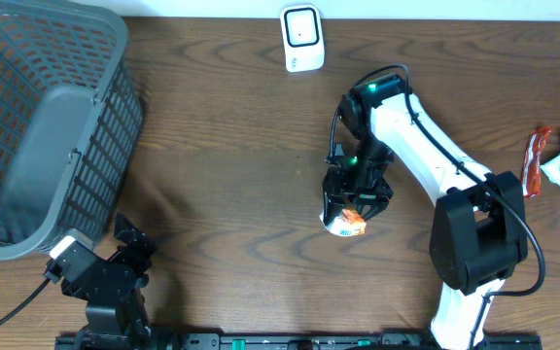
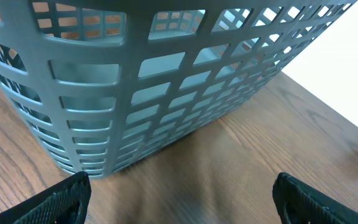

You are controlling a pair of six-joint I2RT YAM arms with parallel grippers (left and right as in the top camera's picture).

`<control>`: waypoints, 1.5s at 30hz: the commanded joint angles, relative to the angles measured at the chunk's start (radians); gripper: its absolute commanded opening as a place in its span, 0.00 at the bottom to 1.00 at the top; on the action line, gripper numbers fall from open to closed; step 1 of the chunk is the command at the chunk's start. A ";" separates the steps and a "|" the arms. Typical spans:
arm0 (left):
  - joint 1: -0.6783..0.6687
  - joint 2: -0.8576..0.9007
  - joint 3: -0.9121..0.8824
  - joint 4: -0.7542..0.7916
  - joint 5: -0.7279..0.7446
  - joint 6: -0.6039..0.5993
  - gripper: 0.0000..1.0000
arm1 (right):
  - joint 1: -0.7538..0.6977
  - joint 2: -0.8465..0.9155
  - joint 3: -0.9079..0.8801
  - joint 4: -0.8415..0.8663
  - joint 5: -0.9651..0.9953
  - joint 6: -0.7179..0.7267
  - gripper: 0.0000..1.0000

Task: Scan the item barcode
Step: 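Lift the orange box with the right gripper, then hold the orange box up against the scanner with the right gripper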

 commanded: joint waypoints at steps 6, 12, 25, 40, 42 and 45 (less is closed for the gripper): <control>-0.002 -0.003 0.003 -0.001 -0.005 -0.002 0.93 | 0.011 0.006 0.006 0.213 -0.028 0.046 0.50; -0.002 -0.003 0.003 -0.001 -0.005 -0.002 0.93 | 0.011 0.006 0.098 0.414 -0.074 0.075 0.50; -0.002 -0.003 0.003 -0.001 -0.006 -0.002 0.93 | 0.012 0.016 0.344 0.978 0.294 0.086 0.40; -0.002 -0.003 0.003 -0.001 -0.006 -0.002 0.93 | 0.008 0.311 0.335 1.665 0.642 0.009 0.48; -0.002 -0.003 0.003 -0.001 -0.006 -0.002 0.93 | 0.006 0.359 0.335 1.780 0.666 -0.013 0.53; -0.002 -0.003 0.003 -0.001 -0.005 -0.002 0.93 | 0.001 0.422 0.335 1.919 0.666 -0.029 0.52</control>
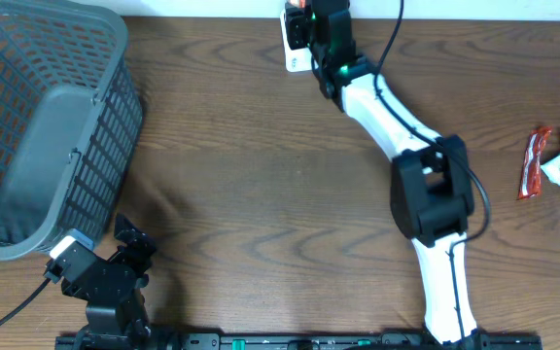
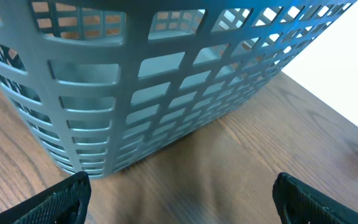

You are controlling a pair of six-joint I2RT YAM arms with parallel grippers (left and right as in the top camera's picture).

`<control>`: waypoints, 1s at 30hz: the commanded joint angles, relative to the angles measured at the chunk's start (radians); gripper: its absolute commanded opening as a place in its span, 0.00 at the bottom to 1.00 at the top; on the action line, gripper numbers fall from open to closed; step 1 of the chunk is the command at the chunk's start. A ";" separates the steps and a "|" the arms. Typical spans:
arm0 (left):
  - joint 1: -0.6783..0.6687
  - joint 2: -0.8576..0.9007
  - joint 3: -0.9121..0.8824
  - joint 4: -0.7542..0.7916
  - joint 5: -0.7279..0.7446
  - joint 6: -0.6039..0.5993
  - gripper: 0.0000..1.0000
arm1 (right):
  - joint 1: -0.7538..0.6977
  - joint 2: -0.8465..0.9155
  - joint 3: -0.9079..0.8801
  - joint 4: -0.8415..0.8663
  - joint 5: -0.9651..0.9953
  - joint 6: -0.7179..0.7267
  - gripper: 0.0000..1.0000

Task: Scan the item barcode
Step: 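Hold the orange box up against the scanner with the right gripper, then carry the orange box to the far right and release it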

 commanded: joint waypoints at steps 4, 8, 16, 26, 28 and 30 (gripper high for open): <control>-0.002 -0.003 0.003 -0.001 -0.006 -0.002 0.93 | -0.014 0.117 0.003 0.139 0.064 -0.031 0.47; -0.002 -0.003 0.003 -0.001 -0.006 -0.002 0.93 | -0.024 0.161 0.003 0.135 0.065 -0.025 0.47; -0.002 -0.003 0.003 -0.001 -0.006 -0.002 0.93 | -0.042 0.077 0.004 0.011 0.067 -0.025 0.44; -0.002 -0.003 0.003 -0.001 -0.006 -0.002 0.93 | -0.115 -0.264 0.004 -0.736 0.098 -0.025 0.30; -0.002 -0.003 0.003 -0.001 -0.006 -0.002 0.93 | -0.147 -0.310 0.004 -0.918 0.115 -0.026 0.27; -0.002 -0.003 0.003 -0.001 -0.006 -0.002 0.93 | -0.184 -0.330 0.004 -1.059 0.153 -0.026 0.28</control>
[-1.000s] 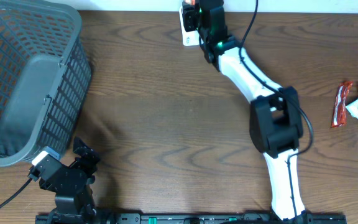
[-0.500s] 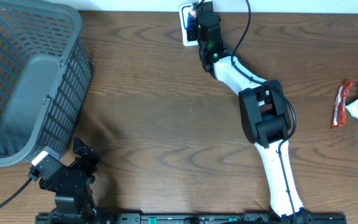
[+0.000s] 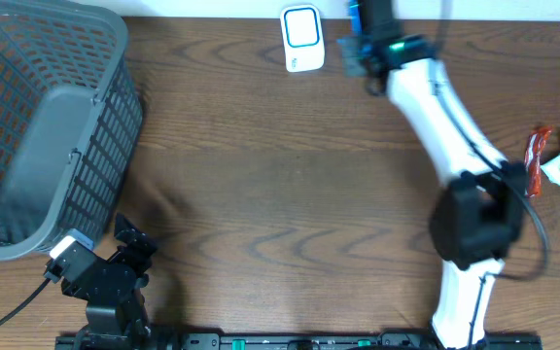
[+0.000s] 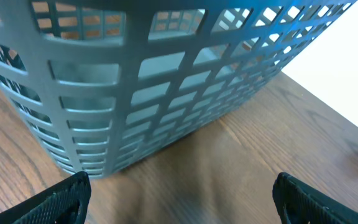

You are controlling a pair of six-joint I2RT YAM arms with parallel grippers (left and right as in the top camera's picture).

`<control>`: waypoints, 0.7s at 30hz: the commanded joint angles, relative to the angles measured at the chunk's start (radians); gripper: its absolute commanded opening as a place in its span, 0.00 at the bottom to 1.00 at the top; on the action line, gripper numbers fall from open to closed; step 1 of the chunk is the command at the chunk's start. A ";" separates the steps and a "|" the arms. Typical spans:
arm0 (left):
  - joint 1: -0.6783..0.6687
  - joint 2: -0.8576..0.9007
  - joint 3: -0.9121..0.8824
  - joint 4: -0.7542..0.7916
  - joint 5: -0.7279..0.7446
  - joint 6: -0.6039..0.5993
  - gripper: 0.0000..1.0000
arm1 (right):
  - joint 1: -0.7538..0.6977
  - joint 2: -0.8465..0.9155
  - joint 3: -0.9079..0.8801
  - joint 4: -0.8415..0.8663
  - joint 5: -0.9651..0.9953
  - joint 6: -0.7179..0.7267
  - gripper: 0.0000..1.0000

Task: Scan the item barcode
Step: 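Carry the orange box to the far right and release it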

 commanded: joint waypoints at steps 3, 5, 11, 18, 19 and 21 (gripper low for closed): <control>-0.002 -0.003 0.003 -0.001 -0.004 -0.002 0.93 | -0.123 -0.035 -0.001 -0.253 0.196 -0.002 0.30; -0.002 -0.003 0.003 -0.001 -0.004 -0.002 0.93 | -0.183 -0.028 -0.023 -0.294 0.314 -0.001 0.31; -0.002 -0.003 0.003 -0.001 -0.005 -0.002 0.93 | -0.385 -0.018 -0.142 -0.110 0.386 -0.001 0.40; -0.002 -0.003 0.003 -0.001 -0.004 -0.002 0.93 | -0.619 -0.017 -0.319 0.240 0.187 0.023 0.37; -0.002 -0.003 0.003 -0.001 -0.005 -0.002 0.93 | -0.645 -0.017 -0.340 0.282 0.170 0.040 0.37; -0.002 -0.003 0.003 -0.001 -0.005 -0.002 0.93 | -0.692 -0.017 -0.378 0.355 0.126 0.077 0.36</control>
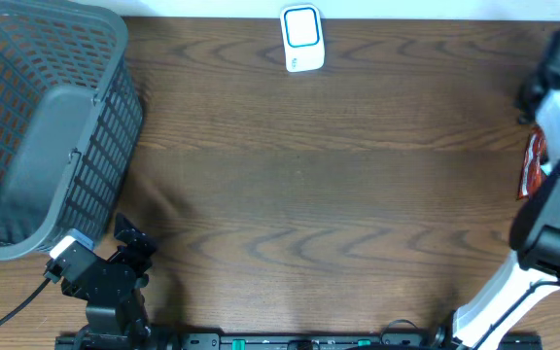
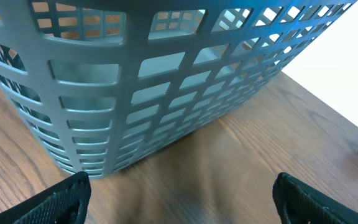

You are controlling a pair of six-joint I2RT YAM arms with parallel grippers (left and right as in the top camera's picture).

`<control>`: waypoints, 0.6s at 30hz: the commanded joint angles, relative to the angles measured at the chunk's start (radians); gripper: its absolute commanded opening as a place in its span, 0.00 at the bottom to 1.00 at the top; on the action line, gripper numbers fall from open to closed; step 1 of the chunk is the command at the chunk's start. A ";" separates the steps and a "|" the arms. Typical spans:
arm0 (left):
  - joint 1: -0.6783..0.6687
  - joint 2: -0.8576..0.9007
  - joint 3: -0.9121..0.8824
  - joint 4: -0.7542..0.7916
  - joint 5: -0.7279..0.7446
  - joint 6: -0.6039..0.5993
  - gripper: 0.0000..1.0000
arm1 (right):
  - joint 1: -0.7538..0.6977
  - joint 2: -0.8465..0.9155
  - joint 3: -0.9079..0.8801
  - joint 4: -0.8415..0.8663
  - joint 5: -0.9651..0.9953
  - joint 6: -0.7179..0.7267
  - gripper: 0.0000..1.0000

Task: Scan the item barcode
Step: 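Carry the orange box to the far right and release it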

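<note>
The white barcode scanner [image 1: 301,38] stands at the table's far edge, its blue-framed window facing up. My right arm reaches along the right edge of the overhead view, and its dark gripper end [image 1: 555,51] is at the far right, well away from the scanner. The jaws and anything in them are hidden there. My left gripper [image 2: 182,208] rests open at the near left with nothing between its fingers [image 2: 59,200]. The item to be scanned does not show.
A large grey mesh basket [image 1: 115,126] fills the left side and stands right in front of the left gripper [image 2: 135,93]. A red packet [image 1: 529,170] lies at the right edge, partly under my right arm.
My right arm's end was just right of the scanner at the far edge; it is now at the far right edge of the table, above the red packet. The left arm is unchanged.
My right gripper was first down on an orange-and-white item at mid-table. Then it was right at the scanner, then just to the scanner's right, and now it is at the far right edge. The item no longer lies at mid-table. The left gripper stayed open by the basket.
</note>
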 commanded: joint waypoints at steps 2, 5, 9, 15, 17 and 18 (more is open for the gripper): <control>-0.002 -0.003 0.003 -0.001 -0.005 -0.002 0.93 | -0.085 0.007 -0.072 0.103 -0.167 0.068 0.36; -0.002 -0.003 0.003 -0.001 -0.005 -0.002 0.93 | -0.133 0.016 -0.100 0.178 -0.249 0.068 0.36; -0.002 -0.003 0.003 -0.001 -0.005 -0.002 0.93 | -0.166 0.039 -0.101 0.232 -0.241 0.067 0.41; -0.002 -0.003 0.003 -0.001 -0.005 -0.002 0.93 | -0.169 0.057 -0.101 0.249 -0.274 0.087 0.38; -0.002 -0.003 0.003 -0.001 -0.005 -0.002 0.93 | -0.163 0.080 -0.101 0.266 -0.275 0.108 0.38; -0.002 -0.003 0.003 -0.001 -0.005 -0.002 0.93 | -0.160 0.095 -0.101 0.274 -0.276 0.122 0.40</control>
